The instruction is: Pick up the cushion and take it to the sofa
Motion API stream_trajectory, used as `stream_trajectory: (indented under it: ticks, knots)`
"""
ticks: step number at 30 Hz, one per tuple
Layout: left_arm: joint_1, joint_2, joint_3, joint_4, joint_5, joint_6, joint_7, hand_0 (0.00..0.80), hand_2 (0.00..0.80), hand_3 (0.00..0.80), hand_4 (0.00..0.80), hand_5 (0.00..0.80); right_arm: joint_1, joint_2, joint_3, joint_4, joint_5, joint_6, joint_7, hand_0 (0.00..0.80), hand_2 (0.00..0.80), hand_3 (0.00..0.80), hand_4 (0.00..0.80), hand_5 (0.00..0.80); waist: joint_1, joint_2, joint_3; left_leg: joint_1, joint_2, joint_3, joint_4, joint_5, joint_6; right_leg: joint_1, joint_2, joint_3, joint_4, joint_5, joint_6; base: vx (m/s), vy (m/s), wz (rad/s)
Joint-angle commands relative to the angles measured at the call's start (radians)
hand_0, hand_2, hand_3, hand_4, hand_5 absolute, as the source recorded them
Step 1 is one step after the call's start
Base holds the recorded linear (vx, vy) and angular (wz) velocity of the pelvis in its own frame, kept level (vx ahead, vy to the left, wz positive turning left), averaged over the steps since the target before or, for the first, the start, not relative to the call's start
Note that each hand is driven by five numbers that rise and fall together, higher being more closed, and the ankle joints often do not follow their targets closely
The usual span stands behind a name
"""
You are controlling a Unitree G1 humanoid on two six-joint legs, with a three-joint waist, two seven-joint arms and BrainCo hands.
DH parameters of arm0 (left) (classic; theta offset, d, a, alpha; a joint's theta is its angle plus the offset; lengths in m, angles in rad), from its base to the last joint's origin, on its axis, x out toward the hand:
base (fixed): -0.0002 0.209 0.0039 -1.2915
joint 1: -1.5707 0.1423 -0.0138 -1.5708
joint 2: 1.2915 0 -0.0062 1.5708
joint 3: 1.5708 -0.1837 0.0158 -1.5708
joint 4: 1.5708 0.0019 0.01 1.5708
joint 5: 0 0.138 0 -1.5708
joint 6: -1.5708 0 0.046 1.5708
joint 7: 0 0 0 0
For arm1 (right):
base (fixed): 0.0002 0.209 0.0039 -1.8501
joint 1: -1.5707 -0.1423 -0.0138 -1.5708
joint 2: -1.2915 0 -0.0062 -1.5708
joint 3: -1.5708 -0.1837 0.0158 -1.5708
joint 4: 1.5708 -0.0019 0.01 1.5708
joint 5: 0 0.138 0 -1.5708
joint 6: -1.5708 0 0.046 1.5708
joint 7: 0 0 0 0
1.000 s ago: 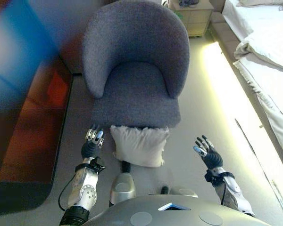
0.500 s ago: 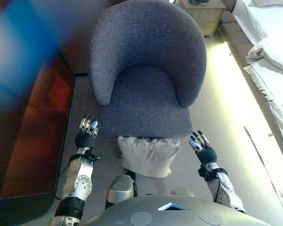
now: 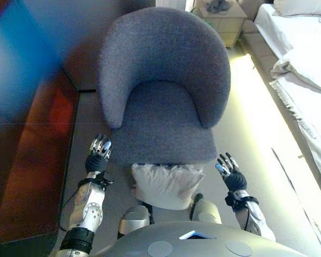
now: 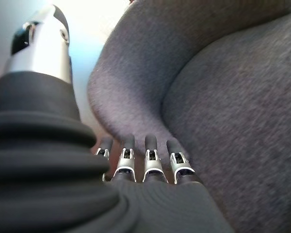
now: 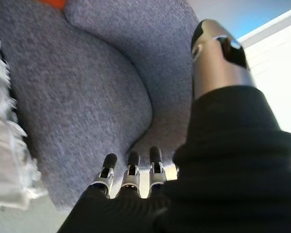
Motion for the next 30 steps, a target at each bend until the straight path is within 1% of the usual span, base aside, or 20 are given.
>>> stream_trajectory:
  ticks: [1,3,6,9,13,16,17,18,19,20,21,22,23,24,25,26,27,28,29,30]
  knots:
    - [-0.009,0.011,0.027,-0.114,0.019,-0.021,0.001,0.000,0.000,0.000,0.000,0.000,-0.035,-0.018,-0.012,-0.049,0.022,-0.031,0.029,0.000,0.000,0.000,0.000,0.000,-0.004,0.036,0.024,-0.008,0.003,-0.038,0.069,-0.089,0.040,-0.003,0.011,-0.032,-0.030,0.119,0.048,0.154,-0.066,0.09]
    - [0.009,0.003,0.028,-0.114,0.019,-0.009,0.009,0.000,0.000,0.000,0.000,0.000,-0.035,-0.026,-0.016,-0.055,0.012,-0.017,0.027,0.000,0.000,0.000,0.000,0.000,0.001,0.036,0.010,0.014,0.009,-0.043,0.057,-0.087,0.033,0.020,0.014,-0.046,-0.039,0.117,0.048,0.172,-0.061,0.11]
    - [0.014,0.009,0.034,-0.099,0.036,0.001,0.005,0.000,0.000,0.000,0.000,0.000,-0.033,-0.039,-0.013,-0.067,0.016,-0.010,0.031,0.000,0.000,0.000,0.000,0.000,0.003,0.039,-0.001,0.029,0.024,-0.037,0.046,-0.085,0.024,0.036,0.019,-0.062,-0.039,0.098,0.041,0.130,-0.057,0.13]
    - [0.008,0.014,0.036,-0.071,0.081,0.017,-0.006,0.000,0.000,0.000,0.000,0.000,-0.037,-0.043,-0.008,-0.052,-0.029,-0.010,0.024,0.000,0.000,0.000,0.000,0.000,-0.001,0.043,-0.001,0.038,0.032,-0.041,0.040,-0.087,0.020,0.025,0.018,-0.064,-0.016,0.086,0.043,0.096,-0.059,0.09]
    - [-0.003,0.038,0.037,-0.029,0.167,0.040,-0.028,0.000,0.000,0.000,0.000,0.000,-0.043,-0.059,0.000,-0.040,-0.082,0.005,0.002,0.000,0.000,0.000,0.000,0.000,-0.009,0.050,0.009,0.047,0.048,-0.050,0.046,-0.091,0.015,-0.007,0.013,-0.059,0.040,0.076,0.050,0.069,-0.099,0.16]
    - [-0.020,0.055,0.033,0.027,0.199,0.058,-0.066,0.000,0.000,0.000,0.000,0.000,-0.064,-0.080,0.002,-0.028,-0.111,0.030,0.012,0.000,0.000,0.000,0.000,0.000,-0.023,0.057,0.014,0.045,0.067,-0.030,0.106,-0.116,0.006,-0.025,0.005,-0.072,0.073,0.040,0.043,0.052,-0.085,0.22]
    - [-0.030,0.062,0.031,0.049,0.198,0.057,-0.070,0.000,0.000,0.000,0.000,0.000,-0.080,-0.093,0.005,-0.018,-0.125,0.047,0.021,0.000,0.000,0.000,0.000,0.000,-0.028,0.057,0.020,0.032,0.079,-0.015,0.170,-0.140,0.001,-0.031,-0.004,-0.075,0.092,0.022,0.034,0.076,-0.041,0.14]
    - [-0.036,0.064,0.033,0.065,0.190,0.059,-0.073,0.000,0.000,0.000,0.000,0.000,-0.089,-0.104,0.007,-0.011,-0.134,0.060,0.028,0.000,0.000,0.000,0.000,0.000,-0.029,0.060,0.027,0.012,0.092,-0.010,0.218,-0.146,-0.004,-0.033,-0.010,-0.071,0.115,0.016,0.025,0.093,-0.002,0.14]
    - [-0.041,0.063,0.034,0.079,0.182,0.059,-0.071,0.000,0.000,0.000,0.000,0.000,-0.098,-0.114,0.007,-0.002,-0.139,0.072,0.026,0.000,0.000,0.000,0.000,0.000,-0.029,0.065,0.034,-0.005,0.107,-0.009,0.237,-0.140,-0.011,-0.038,-0.014,-0.064,0.135,0.009,0.020,0.063,0.076,0.20]
    - [-0.052,0.059,0.031,0.103,0.168,0.050,-0.067,0.000,0.000,0.000,0.000,0.000,-0.121,-0.127,0.009,0.021,-0.156,0.083,0.015,0.000,0.000,0.000,0.000,0.000,-0.024,0.076,0.045,-0.024,0.131,-0.018,0.228,-0.116,-0.025,-0.050,-0.018,-0.052,0.166,-0.004,0.016,-0.001,0.139,0.25]
    - [-0.070,0.055,0.024,0.125,0.154,0.035,-0.059,0.000,0.000,0.000,0.000,0.000,-0.152,-0.136,0.016,0.047,-0.174,0.080,0.005,0.000,0.000,0.000,0.000,0.000,-0.020,0.086,0.056,-0.040,0.145,-0.035,0.212,-0.100,-0.033,-0.077,-0.026,-0.043,0.199,-0.015,0.015,-0.085,0.188,0.20]
    - [-0.101,0.054,0.014,0.155,0.149,0.018,-0.048,0.000,0.000,0.000,0.000,0.000,-0.196,-0.145,0.025,0.078,-0.186,0.073,-0.013,0.000,0.000,0.000,0.000,0.000,-0.014,0.097,0.075,-0.066,0.157,-0.065,0.199,-0.083,-0.043,-0.126,-0.038,-0.027,0.245,-0.031,0.017,-0.186,0.217,0.08]
    - [-0.139,0.054,0.002,0.188,0.153,-0.002,-0.040,0.000,0.000,0.000,0.000,0.000,-0.243,-0.147,0.031,0.108,-0.191,0.064,-0.033,0.000,0.000,0.000,0.000,0.000,-0.011,0.102,0.098,-0.098,0.161,-0.085,0.204,-0.078,-0.047,-0.179,-0.052,-0.011,0.287,-0.039,0.019,-0.294,0.193,-0.02]
    - [-0.181,0.052,-0.011,0.217,0.160,-0.016,-0.033,0.000,0.000,0.000,0.000,0.000,-0.288,-0.147,0.033,0.134,-0.198,0.059,-0.053,0.000,0.000,0.000,0.000,0.000,-0.010,0.105,0.123,-0.136,0.162,-0.089,0.216,-0.077,-0.047,-0.230,-0.070,-0.001,0.328,-0.040,0.022,-0.343,0.166,0.00]
    - [-0.219,0.049,-0.025,0.240,0.166,-0.025,-0.028,0.000,0.000,0.000,0.000,0.000,-0.324,-0.146,0.035,0.147,-0.204,0.056,-0.074,0.000,0.000,0.000,0.000,0.000,-0.011,0.110,0.148,-0.177,0.160,-0.083,0.233,-0.078,-0.042,-0.275,-0.088,0.006,0.365,-0.035,0.023,-0.278,0.097,0.10]
    - [-0.235,0.047,-0.032,0.251,0.167,-0.027,-0.027,0.000,0.000,0.000,0.000,0.000,-0.339,-0.147,0.037,0.149,-0.206,0.059,-0.085,0.000,0.000,0.000,0.000,0.000,-0.010,0.109,0.162,-0.206,0.152,-0.087,0.258,-0.085,-0.040,-0.305,-0.098,0.019,0.389,-0.034,0.023,-0.200,0.102,0.25]
    - [-0.258,0.041,-0.043,0.278,0.173,-0.042,-0.026,0.000,0.000,0.000,0.000,0.000,-0.361,-0.150,0.044,0.150,-0.209,0.067,-0.105,0.000,0.000,0.000,0.000,0.000,-0.010,0.110,0.186,-0.264,0.141,-0.098,0.316,-0.101,-0.037,-0.352,-0.112,0.038,0.423,-0.028,0.023,-0.132,0.108,0.31]
    - [-0.275,0.037,-0.048,0.298,0.180,-0.056,-0.027,0.000,0.000,0.000,0.000,0.000,-0.379,-0.155,0.049,0.154,-0.222,0.077,-0.115,0.000,0.000,0.000,0.000,0.000,-0.012,0.111,0.207,-0.314,0.139,-0.096,0.371,-0.116,-0.036,-0.380,-0.123,0.050,0.453,-0.028,0.021,-0.054,0.114,0.27]
    - [-0.284,0.037,-0.052,0.308,0.181,-0.061,-0.028,0.000,0.000,0.000,0.000,0.000,-0.388,-0.161,0.053,0.158,-0.232,0.080,-0.121,0.000,0.000,0.000,0.000,0.000,-0.011,0.115,0.223,-0.339,0.139,-0.094,0.414,-0.149,-0.039,-0.390,-0.128,0.061,0.488,-0.052,0.031,-0.024,0.099,0.13]
    - [-0.297,0.039,-0.059,0.320,0.177,-0.070,-0.030,0.000,0.000,0.000,0.000,0.000,-0.404,-0.171,0.056,0.164,-0.233,0.081,-0.128,0.000,0.000,0.000,0.000,0.000,-0.011,0.118,0.238,-0.381,0.135,-0.090,0.445,-0.151,-0.037,-0.403,-0.131,0.064,0.495,-0.053,0.029,-0.014,0.092,0.00]
